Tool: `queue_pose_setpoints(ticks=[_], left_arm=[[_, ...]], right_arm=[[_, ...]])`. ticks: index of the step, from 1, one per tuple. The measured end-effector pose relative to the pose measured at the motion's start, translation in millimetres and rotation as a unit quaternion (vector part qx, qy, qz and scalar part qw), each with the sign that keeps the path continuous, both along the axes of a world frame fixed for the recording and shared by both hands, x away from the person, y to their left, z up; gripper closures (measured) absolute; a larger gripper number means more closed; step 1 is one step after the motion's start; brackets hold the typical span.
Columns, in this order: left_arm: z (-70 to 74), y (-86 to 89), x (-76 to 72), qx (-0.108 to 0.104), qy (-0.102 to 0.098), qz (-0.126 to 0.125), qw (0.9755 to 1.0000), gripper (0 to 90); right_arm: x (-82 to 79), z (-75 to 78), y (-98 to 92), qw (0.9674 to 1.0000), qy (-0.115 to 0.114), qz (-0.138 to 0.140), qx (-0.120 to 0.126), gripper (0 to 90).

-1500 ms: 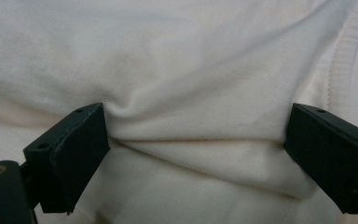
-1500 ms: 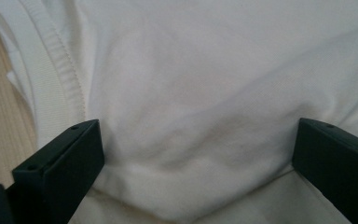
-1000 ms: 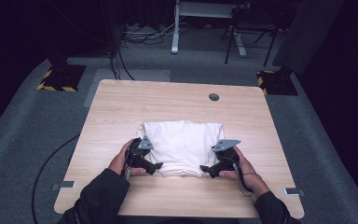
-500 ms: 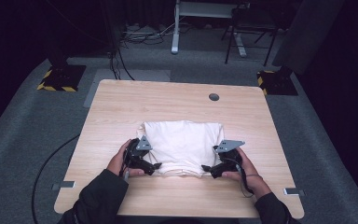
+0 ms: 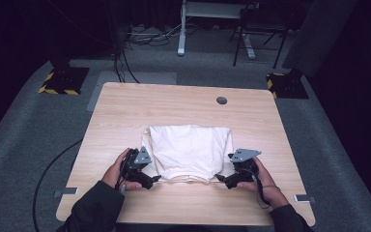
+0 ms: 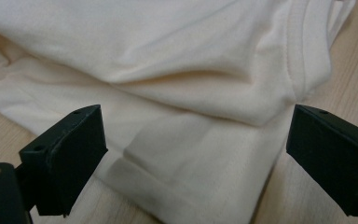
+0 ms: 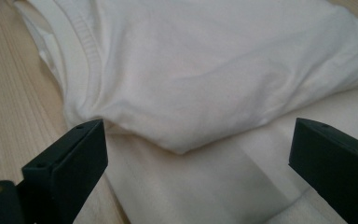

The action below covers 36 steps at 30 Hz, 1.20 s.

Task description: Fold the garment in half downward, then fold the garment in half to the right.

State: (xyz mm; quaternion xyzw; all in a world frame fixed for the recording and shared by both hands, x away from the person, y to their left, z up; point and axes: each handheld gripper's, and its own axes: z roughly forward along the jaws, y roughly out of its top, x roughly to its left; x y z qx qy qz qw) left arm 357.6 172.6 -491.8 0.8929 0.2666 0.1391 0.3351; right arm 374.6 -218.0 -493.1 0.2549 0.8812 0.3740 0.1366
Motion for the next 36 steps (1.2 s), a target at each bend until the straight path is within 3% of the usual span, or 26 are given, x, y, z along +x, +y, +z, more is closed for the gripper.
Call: queue_pose_setpoints(ticks=[3, 5, 8, 10, 13, 14, 16, 19, 31, 36], left_arm=[[-0.9, 7.3, -6.9, -0.004, 0.01, 0.001, 0.9999, 4.6], [-2.1, 12.9, -12.4, 0.001, 0.005, 0.005, 1.0, 4.4], [-4.0, 22.2, -19.7, -0.012, 0.014, 0.015, 0.9997, 4.4], [-6.0, 26.5, -24.5, -0.009, 0.015, 0.015, 0.9997, 4.3], [-10.9, 29.4, -31.1, 0.011, 0.012, 0.018, 0.9997, 4.1], [-12.6, 31.6, -32.4, 0.002, 0.017, 0.016, 0.9997, 4.0], [-14.6, 35.8, -33.8, -0.009, 0.024, 0.02, 0.9995, 3.9], [-18.2, 40.3, -34.9, -0.027, 0.024, 0.03, 0.9989, 3.0], [-16.9, 42.5, -33.0, -0.024, 0.026, 0.043, 0.9984, 3.4], [-12.1, 42.0, -28.2, -0.04, 0.027, 0.047, 0.9977, 4.2]], right_arm=[[-5.1, -1.3, -3.8, 1.0, -0.001, 0.001, -0.006, 4.2], [-8.9, -2.6, -5.8, 0.9999, -0.002, -0.001, -0.012, 4.0], [-14.5, -5.6, -9.7, 0.9999, 0.007, -0.003, -0.013, 3.6], [-18.5, -7.8, -12.5, 0.9998, 0.008, -0.002, -0.018, 3.3], [-22.6, -12.3, -17.7, 0.9997, 0.018, -0.007, -0.014, 3.3], [-23.6, -14.1, -19.1, 0.9996, 0.02, -0.01, -0.014, 3.2], [-25.3, -17.3, -22.3, 0.9994, 0.03, -0.016, -0.003, 2.3], [-27.6, -18.4, -25.2, 0.9995, 0.025, -0.021, 0.002, 2.0], [-27.4, -17.6, -24.3, 0.9994, 0.025, -0.023, -0.001, 2.6], [-28.2, -13.8, -19.2, 0.9997, 0.017, -0.018, 0.001, 3.1]])
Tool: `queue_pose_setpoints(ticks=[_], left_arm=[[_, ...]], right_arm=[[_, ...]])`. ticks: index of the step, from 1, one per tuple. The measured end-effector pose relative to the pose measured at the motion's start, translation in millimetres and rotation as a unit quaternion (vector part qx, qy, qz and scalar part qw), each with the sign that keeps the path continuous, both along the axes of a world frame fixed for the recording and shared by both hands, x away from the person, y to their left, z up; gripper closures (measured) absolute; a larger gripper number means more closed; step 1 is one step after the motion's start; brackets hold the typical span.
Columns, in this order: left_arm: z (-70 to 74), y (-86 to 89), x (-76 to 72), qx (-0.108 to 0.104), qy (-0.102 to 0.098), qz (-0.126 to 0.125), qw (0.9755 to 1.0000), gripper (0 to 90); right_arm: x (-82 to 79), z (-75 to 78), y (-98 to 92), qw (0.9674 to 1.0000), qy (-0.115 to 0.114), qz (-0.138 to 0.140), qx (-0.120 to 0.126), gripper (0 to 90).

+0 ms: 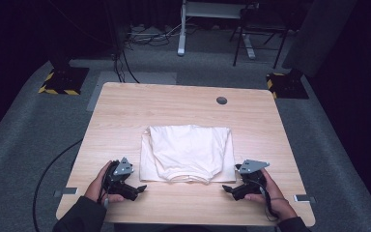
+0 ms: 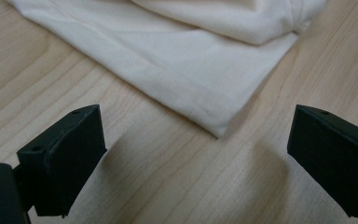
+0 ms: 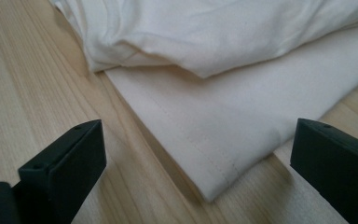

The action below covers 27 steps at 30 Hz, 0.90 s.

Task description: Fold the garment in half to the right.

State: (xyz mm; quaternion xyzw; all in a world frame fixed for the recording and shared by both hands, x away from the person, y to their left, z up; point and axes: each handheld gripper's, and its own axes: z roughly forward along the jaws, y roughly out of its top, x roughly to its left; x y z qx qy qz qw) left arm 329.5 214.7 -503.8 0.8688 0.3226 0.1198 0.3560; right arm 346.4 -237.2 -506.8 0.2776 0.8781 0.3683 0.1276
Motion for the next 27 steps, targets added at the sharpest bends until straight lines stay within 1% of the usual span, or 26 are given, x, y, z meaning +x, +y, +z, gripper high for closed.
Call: queue_pose_setpoints(ticks=[1, 5, 6, 9, 11, 15, 18, 19, 20, 21, 24, 26, 27], left_arm=[[0.9, -0.4, 1.9, -0.003, 0.0, 0.004, 1.0, 4.1], [5.6, -3.6, 12.4, -0.006, 0.002, 0.007, 1.0, 3.9], [6.7, -4.9, 14.5, -0.006, 0.0, 0.008, 1.0, 4.0], [10.2, -9.1, 19.9, -0.007, -0.002, 0.006, 1.0, 4.0], [12.2, -11.5, 23.2, -0.005, -0.005, 0.005, 1.0, 4.0], [15.1, -14.7, 30.1, -0.001, -0.011, -0.002, 0.9999, 4.3], [17.5, -14.8, 37.1, -0.015, -0.007, 0.002, 0.9999, 4.9], [18.0, -15.7, 39.0, -0.01, -0.009, 0.003, 0.9999, 5.0], [18.2, -17.0, 41.0, 0.0, -0.014, 0.006, 0.9999, 4.9], [18.1, -18.1, 43.2, 0.006, -0.017, 0.009, 0.9998, 4.9], [19.1, -19.6, 50.5, -0.001, -0.013, 0.011, 0.9999, 5.0], [20.4, -21.2, 55.0, 0.0, -0.017, 0.009, 0.9998, 5.0], [21.0, -21.9, 57.5, 0.004, -0.019, 0.007, 0.9998, 5.2]], right_arm=[[0.2, 1.2, 1.8, 1.0, -0.003, -0.003, 0.002, 3.3], [1.2, 8.4, 13.3, 0.9999, -0.014, 0.0, 0.004, 3.7], [0.8, 9.8, 17.0, 0.9998, -0.018, 0.007, 0.004, 3.4], [-0.2, 12.4, 27.7, 0.9994, -0.032, 0.017, -0.004, 4.2], [-0.6, 12.5, 33.6, 0.9991, -0.036, 0.023, -0.009, 4.1], [-1.0, 11.6, 44.6, 0.9984, -0.044, 0.035, -0.009, 4.4], [-2.0, 12.8, 53.8, 0.9977, -0.047, 0.047, -0.013, 4.5], [-2.4, 13.2, 57.0, 0.9972, -0.053, 0.052, -0.015, 4.5], [-2.6, 13.6, 60.1, 0.9966, -0.057, 0.056, -0.015, 4.4], [-2.4, 14.1, 63.0, 0.9963, -0.059, 0.062, -0.013, 4.3], [-1.0, 14.5, 72.0, 0.9954, -0.062, 0.071, -0.018, 4.4], [-0.4, 14.2, 78.0, 0.9949, -0.062, 0.076, -0.021, 4.5], [-0.3, 14.3, 80.9, 0.9948, -0.063, 0.077, -0.023, 4.6]])
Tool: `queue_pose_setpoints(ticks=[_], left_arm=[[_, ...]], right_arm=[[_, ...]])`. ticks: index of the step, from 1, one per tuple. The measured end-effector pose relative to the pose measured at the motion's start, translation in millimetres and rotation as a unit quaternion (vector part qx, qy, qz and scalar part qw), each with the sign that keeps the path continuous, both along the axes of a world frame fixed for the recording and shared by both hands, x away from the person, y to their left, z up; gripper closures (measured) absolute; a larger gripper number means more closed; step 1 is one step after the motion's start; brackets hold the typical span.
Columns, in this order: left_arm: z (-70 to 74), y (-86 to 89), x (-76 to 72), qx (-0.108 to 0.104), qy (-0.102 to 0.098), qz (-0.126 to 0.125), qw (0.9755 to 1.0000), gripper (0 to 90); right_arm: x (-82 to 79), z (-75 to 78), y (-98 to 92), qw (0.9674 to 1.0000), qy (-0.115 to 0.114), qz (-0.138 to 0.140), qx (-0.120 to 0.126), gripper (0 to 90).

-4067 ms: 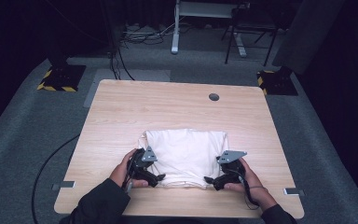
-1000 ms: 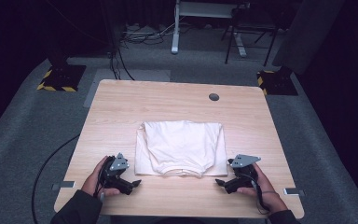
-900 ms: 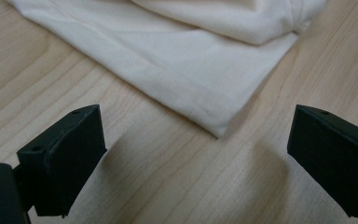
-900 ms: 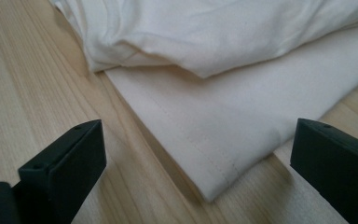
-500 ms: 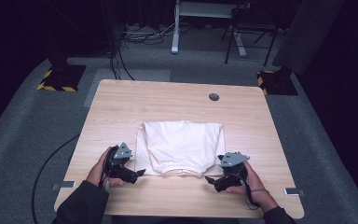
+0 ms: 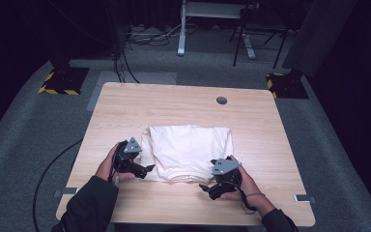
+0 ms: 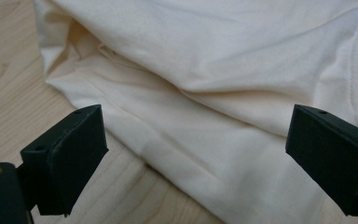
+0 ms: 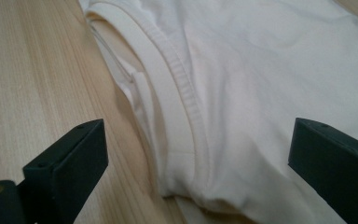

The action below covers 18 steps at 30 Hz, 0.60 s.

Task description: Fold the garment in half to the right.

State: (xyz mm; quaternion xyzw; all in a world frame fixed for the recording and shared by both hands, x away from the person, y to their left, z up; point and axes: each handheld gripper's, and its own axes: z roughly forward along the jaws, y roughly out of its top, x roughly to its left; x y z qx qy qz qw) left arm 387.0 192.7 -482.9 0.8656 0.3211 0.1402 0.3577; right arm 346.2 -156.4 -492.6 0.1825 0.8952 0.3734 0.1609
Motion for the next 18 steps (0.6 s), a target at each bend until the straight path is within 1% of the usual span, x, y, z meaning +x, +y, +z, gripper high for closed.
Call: queue_pose_setpoints(ticks=[1, 2, 5, 6, 7, 8, 9, 11, 13, 15, 16, 17, 18], left_arm=[[0.4, -0.9, 2.5, 0.008, -0.004, -0.002, 1.0, 5.8], [0.2, -1.6, 5.0, 0.01, -0.008, -0.004, 0.9999, 6.0], [-0.7, -1.5, 14.7, -0.001, -0.003, 0.0, 1.0, 6.5], [-1.2, -1.9, 17.4, -0.003, 0.0, 0.0, 1.0, 7.0], [-1.3, -2.1, 19.8, -0.002, -0.003, -0.002, 1.0, 6.9], [-1.4, -2.1, 22.1, -0.006, -0.003, -0.001, 1.0, 6.9], [-1.6, -2.2, 24.3, -0.012, 0.001, 0.001, 0.9999, 6.8], [-1.6, -2.2, 28.7, -0.018, 0.005, -0.004, 0.9998, 6.5], [-1.6, -2.7, 33.9, -0.022, 0.006, 0.002, 0.9997, 6.2], [-2.3, -3.3, 39.2, -0.021, 0.008, 0.012, 0.9997, 6.1], [-3.0, -3.2, 41.7, -0.025, 0.011, 0.012, 0.9996, 6.5], [-3.9, -3.8, 43.5, -0.024, 0.014, 0.012, 0.9995, 6.4], [-5.0, -4.9, 45.0, -0.019, 0.012, 0.017, 0.9996, 5.7]], right_arm=[[0.3, 0.1, 2.6, 1.0, 0.001, 0.004, 0.0, 4.8], [0.5, 0.3, 5.1, 1.0, -0.001, 0.006, -0.002, 4.9], [1.1, -1.3, 13.0, 0.9998, -0.006, 0.011, -0.012, 5.1], [0.9, -2.4, 15.5, 0.9998, -0.004, 0.014, -0.015, 5.1], [0.7, -3.5, 17.7, 0.9998, -0.002, 0.016, -0.015, 5.1], [0.4, -4.5, 19.9, 0.9997, 0.001, 0.019, -0.016, 5.1], [-0.1, -5.4, 21.9, 0.9996, 0.001, 0.023, -0.018, 5.0], [-1.4, -6.6, 25.3, 0.9994, -0.001, 0.026, -0.021, 4.9], [-2.3, -7.9, 27.1, 0.9994, 0.001, 0.029, -0.02, 4.8], [-2.8, -8.8, 28.1, 0.9994, 0.002, 0.029, -0.021, 4.8], [-2.9, -9.0, 28.2, 0.9994, 0.004, 0.03, -0.019, 4.8], [-3.1, -9.0, 28.3, 0.9994, 0.006, 0.031, -0.017, 4.7], [-3.4, -9.1, 28.6, 0.9994, 0.006, 0.031, -0.016, 4.7]])
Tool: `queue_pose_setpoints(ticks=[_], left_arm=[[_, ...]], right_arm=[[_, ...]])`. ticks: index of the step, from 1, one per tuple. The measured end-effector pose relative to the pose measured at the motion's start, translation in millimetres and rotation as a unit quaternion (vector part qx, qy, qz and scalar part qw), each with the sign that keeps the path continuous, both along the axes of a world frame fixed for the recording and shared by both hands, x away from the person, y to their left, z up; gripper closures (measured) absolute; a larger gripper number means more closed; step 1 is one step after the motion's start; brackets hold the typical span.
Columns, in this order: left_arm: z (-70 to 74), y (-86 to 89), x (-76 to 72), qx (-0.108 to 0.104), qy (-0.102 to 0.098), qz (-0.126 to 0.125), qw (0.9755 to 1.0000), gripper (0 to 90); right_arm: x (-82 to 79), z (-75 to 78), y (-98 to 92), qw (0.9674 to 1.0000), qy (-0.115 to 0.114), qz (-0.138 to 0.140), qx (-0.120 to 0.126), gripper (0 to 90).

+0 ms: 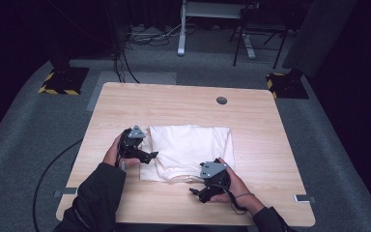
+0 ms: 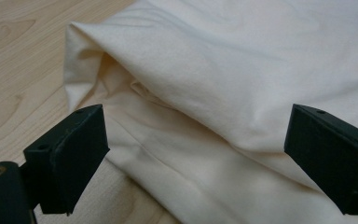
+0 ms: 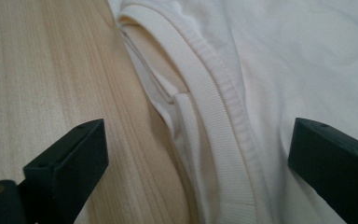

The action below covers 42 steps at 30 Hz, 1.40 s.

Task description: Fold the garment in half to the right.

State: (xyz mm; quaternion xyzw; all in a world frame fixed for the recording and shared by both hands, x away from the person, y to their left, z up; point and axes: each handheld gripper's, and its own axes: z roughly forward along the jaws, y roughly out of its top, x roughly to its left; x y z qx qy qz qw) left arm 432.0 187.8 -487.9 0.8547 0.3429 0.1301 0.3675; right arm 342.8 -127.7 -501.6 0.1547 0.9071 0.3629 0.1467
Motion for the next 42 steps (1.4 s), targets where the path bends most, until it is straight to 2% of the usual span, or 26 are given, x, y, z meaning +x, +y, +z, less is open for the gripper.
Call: queue_pose_setpoints(ticks=[2, 7, 8, 11, 14, 18, 25, 26, 28, 31, 34, 42], left_arm=[[-1.6, -0.8, 2.6, 0.0, 0.006, 0.004, 1.0, 6.5], [-3.9, -0.8, 7.9, 0.004, 0.003, 0.019, 0.9998, 6.0], [-4.4, -0.5, 9.2, -0.004, 0.008, 0.022, 0.9997, 5.9], [-6.3, -2.6, 12.9, 0.005, 0.011, 0.031, 0.9995, 5.6], [-9.1, -7.4, 14.3, 0.019, 0.012, 0.031, 0.9993, 5.6], [-12.2, -12.4, 15.3, 0.03, 0.017, 0.027, 0.999, 5.6], [-13.9, -12.3, 16.0, 0.032, 0.025, 0.026, 0.9988, 5.5], [-14.5, -12.1, 15.5, 0.029, 0.027, 0.029, 0.9988, 5.7], [-14.8, -10.8, 14.9, 0.031, 0.025, 0.024, 0.9989, 5.9], [-15.0, -10.7, 14.0, 0.031, 0.024, 0.026, 0.9989, 5.9], [-15.1, -11.0, 12.6, 0.029, 0.024, 0.027, 0.9989, 6.5], [-15.0, -11.5, 9.6, 0.03, 0.023, 0.023, 0.999, 7.5]], right_arm=[[-0.3, -0.1, 0.3, 1.0, 0.0, 0.002, 0.001, 4.7], [-0.3, 1.3, 2.4, 1.0, -0.002, 0.004, 0.004, 4.9], [0.0, 1.9, 3.4, 1.0, -0.005, 0.005, 0.004, 4.9], [1.1, 3.5, 7.9, 0.9999, -0.005, 0.008, 0.01, 5.0], [6.1, 2.1, 12.1, 0.9998, 0.004, 0.007, 0.018, 5.1], [15.2, -1.9, 12.2, 0.9986, 0.038, 0.001, 0.037, 5.4], [17.2, -3.3, 12.9, 0.9974, 0.061, 0.012, 0.037, 5.9], [16.0, -4.4, 13.8, 0.9973, 0.064, 0.019, 0.032, 5.8], [13.3, -5.7, 15.4, 0.9983, 0.049, 0.021, 0.02, 5.9], [13.5, -5.5, 15.1, 0.998, 0.056, 0.016, 0.026, 5.9], [13.6, -6.5, 13.2, 0.9966, 0.07, 0.013, 0.043, 6.1], [9.9, -7.0, 12.3, 0.9957, 0.078, 0.013, 0.047, 6.2]])
